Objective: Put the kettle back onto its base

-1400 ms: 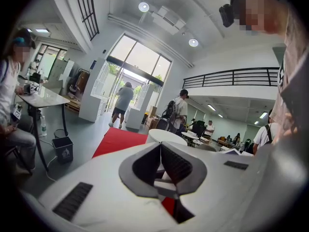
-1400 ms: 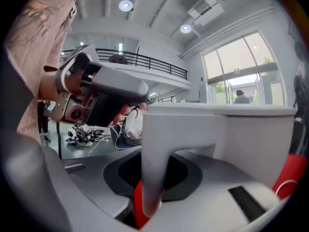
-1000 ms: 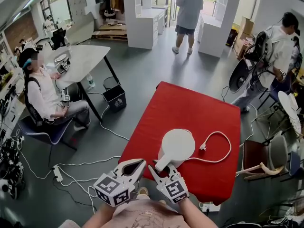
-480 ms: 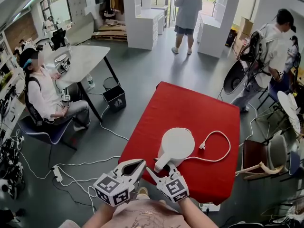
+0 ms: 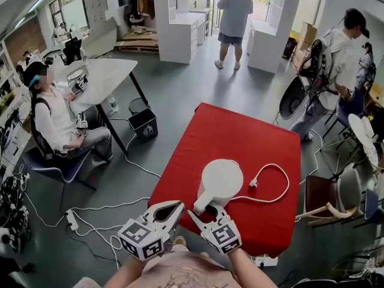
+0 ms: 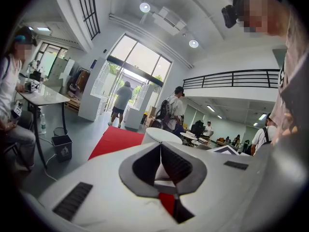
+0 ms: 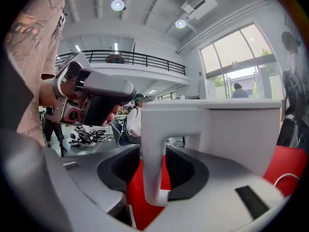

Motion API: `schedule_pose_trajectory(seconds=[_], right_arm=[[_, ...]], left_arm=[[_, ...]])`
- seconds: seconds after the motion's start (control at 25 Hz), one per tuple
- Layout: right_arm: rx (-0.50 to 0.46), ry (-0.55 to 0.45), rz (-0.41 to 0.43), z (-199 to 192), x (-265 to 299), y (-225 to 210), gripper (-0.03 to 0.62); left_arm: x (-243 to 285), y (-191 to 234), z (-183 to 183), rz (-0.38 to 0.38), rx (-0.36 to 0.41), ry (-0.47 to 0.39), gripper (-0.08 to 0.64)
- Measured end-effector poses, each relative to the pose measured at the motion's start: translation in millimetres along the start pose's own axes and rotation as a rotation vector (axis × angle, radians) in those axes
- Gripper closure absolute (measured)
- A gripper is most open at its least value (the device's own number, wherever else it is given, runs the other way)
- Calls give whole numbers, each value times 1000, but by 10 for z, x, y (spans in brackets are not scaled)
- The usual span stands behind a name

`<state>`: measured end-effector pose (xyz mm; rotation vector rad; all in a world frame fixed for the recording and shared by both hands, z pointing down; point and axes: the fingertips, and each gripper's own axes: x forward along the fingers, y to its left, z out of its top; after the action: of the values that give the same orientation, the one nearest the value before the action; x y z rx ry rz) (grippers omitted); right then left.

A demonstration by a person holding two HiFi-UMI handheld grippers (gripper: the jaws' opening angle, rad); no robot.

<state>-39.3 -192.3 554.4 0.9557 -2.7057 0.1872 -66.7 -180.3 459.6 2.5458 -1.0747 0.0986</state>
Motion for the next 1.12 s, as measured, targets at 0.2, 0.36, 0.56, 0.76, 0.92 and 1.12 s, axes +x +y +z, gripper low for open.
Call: schedule_pose_trajectory(seconds=[0.2,0.36,0.56,0.76,0.92,1.12], right_arm=[[4,-7,-19,-14,-121,-25,396],[0,0,-39,-79,-237,-60,396],[12,1,-75,-111,-475,-101,396],[16,-14,-114,-61,-715,-146,410],[20,-39,-153,-41,-862,-207,442],[50,-80,-154,39,-1016,-221,592]], left_arm=[[11,-79,-30,-11,1,-1,572],[39,-154,-71,-23,5,0,572],[94,-272,-79,-45,7,4,572],[153,-401,-79,-72,9,6,572],[190,-498,-113,-82,15,8,572],[167,-573,-131,-80,16,6,572]])
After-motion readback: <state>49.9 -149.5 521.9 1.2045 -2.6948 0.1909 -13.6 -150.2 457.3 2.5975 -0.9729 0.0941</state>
